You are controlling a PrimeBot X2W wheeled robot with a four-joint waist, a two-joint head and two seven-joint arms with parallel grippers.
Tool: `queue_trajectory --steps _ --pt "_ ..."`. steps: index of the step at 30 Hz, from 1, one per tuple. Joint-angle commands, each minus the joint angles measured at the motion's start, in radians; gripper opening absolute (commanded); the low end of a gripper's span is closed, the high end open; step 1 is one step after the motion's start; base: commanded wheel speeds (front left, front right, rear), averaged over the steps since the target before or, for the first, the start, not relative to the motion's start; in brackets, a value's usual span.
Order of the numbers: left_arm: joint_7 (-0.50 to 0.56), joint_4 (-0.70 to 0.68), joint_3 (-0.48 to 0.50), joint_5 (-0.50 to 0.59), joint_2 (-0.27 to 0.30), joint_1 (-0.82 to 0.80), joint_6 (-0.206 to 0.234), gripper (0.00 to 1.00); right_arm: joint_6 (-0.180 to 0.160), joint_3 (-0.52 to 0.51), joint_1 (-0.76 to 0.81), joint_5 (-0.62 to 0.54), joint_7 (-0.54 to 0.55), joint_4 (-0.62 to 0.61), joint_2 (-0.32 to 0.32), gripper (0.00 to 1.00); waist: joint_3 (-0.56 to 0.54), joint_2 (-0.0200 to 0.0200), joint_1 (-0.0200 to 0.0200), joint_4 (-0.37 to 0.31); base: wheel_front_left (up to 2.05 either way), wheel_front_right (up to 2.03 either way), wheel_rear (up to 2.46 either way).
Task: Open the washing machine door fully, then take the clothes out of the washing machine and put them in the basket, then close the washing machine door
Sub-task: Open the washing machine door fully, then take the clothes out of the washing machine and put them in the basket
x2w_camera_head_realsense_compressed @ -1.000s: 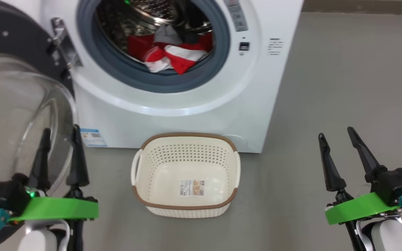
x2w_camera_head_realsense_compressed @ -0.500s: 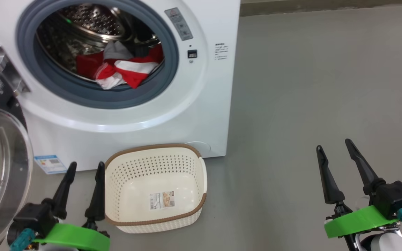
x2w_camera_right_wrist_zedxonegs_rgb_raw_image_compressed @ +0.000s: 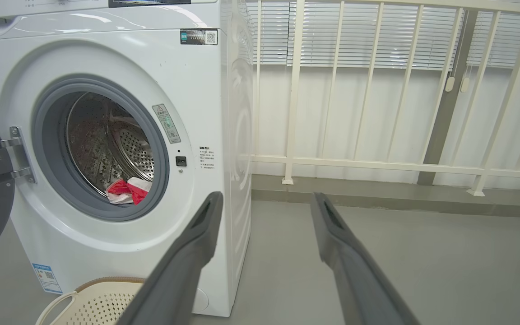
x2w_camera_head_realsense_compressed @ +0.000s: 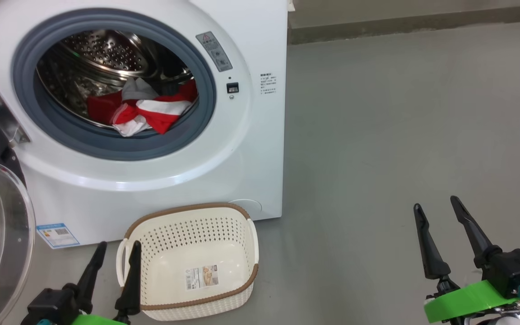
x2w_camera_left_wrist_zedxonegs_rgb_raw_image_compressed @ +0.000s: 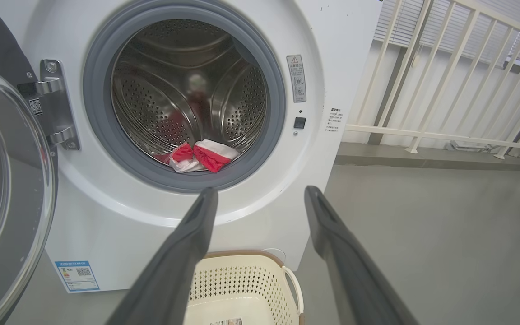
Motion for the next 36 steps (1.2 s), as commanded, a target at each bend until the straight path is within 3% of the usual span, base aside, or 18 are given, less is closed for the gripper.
queue_trajectory --steps 1,22,36 --pt "-0.012 -0.014 0.030 0.005 0.016 -0.006 -0.005 1.00 0.007 0.014 -0.002 0.009 -0.006 -0.029 -0.007 1.00 -0.012 -0.0001 -0.0001 0.002 0.00 0.00 0.00" --pt "-0.012 0.034 0.053 0.042 0.010 0.011 0.001 1.00 0.007 0.001 0.039 0.001 -0.006 -0.025 -0.006 1.00 -0.028 -0.0001 -0.0001 0.003 0.01 -0.03 0.02" --pt "-0.012 0.048 0.067 0.065 -0.005 -0.003 0.002 1.00 0.007 0.008 0.035 -0.001 -0.006 -0.025 -0.010 1.00 -0.024 -0.0001 -0.0001 0.009 0.99 -1.30 0.31"
